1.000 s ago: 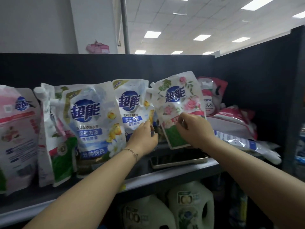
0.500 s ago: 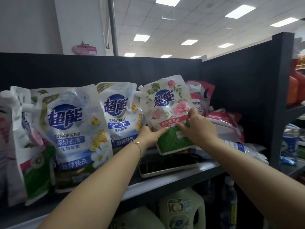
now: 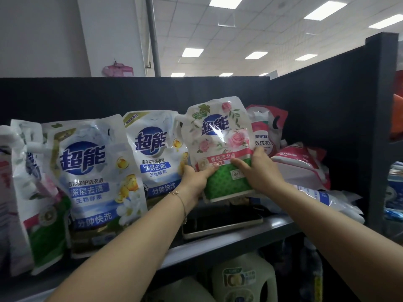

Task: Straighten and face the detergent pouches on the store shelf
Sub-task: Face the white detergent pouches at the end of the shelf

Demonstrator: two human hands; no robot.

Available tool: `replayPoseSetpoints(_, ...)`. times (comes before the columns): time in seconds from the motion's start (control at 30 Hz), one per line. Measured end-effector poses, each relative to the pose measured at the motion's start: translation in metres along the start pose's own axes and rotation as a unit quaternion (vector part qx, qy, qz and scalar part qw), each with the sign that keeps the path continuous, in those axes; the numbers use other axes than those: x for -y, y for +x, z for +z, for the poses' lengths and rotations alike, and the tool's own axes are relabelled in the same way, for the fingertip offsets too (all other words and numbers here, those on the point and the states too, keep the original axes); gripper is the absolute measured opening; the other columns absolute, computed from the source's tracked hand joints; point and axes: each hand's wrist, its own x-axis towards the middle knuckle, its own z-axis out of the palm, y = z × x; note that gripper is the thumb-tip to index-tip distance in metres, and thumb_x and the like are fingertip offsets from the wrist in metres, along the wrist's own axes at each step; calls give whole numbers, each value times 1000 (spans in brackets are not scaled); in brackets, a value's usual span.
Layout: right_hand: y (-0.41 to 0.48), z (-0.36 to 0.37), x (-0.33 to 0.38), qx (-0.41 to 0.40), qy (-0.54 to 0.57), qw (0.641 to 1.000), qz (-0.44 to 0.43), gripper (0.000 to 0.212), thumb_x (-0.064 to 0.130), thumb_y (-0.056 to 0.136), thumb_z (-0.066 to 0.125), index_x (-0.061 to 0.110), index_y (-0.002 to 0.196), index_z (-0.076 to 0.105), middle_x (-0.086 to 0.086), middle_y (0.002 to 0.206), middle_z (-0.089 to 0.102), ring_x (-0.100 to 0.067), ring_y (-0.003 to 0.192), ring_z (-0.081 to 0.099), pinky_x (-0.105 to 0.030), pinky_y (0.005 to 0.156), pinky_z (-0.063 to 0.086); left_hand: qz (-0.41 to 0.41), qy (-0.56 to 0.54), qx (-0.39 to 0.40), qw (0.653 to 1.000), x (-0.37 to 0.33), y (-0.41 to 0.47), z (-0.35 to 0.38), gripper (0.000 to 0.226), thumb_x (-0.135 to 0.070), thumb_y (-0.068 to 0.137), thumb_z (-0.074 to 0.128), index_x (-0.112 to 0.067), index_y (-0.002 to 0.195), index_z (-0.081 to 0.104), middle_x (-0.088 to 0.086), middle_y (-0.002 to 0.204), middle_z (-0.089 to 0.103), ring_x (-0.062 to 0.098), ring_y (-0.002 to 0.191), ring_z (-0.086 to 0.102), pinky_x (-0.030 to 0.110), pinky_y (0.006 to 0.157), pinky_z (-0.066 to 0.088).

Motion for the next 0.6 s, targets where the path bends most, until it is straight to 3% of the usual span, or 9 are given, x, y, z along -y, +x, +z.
replayPoseSetpoints(0.13,3,1,8,-25,60,997,-36,54,54,86,60,10,111,41,-11,112,56,-29,99,58,-44,82,50,62,30,-52,996,-15,-13,-3,59,-21,79,78,-9,119,36,5,115,57,24,104,59,45,88,54)
replayPoseSetpoints(0.23,1,2,20,-34,129,988,-71,55,49,86,64,12,117,40,-9,116,56,-26,101,57,-44,85,50,122,46,-86,988,-24,-26,-10,56,-19,81,76,-11,117,34,5,117,56,23,108,58,42,91,53)
replayPoseSetpoints(0.4,-6,23,38,13,223,970,-99,43,36,88,67,17,114,37,-4,115,55,-17,103,57,-33,85,50,261,150,-130,945,-32,-44,-34,59,-9,79,76,-18,117,31,-1,121,52,11,108,55,31,97,47)
replayPoseSetpoints(0.47,-9,34,45,32,223,970,-91,37,30,91,64,15,110,36,-2,112,54,-15,101,55,-21,77,46,260,191,-139,936,-27,-51,-48,60,-9,79,76,-18,115,28,-2,119,49,10,107,53,29,95,46)
replayPoseSetpoints(0.53,-12,42,51,60,208,973,-79,33,25,95,60,12,114,36,-4,111,53,-15,97,53,-13,71,42,243,261,-162,920,-15,-55,-62,63,-14,76,79,-16,111,27,4,123,47,18,113,51,37,99,45)
replayPoseSetpoints(0.6,-14,49,53,92,148,981,-89,41,22,96,57,7,128,37,-11,123,51,-23,106,52,-23,84,43,234,321,-184,899,-4,-61,-71,70,-21,71,84,-14,112,27,9,126,43,21,118,47,38,104,41)
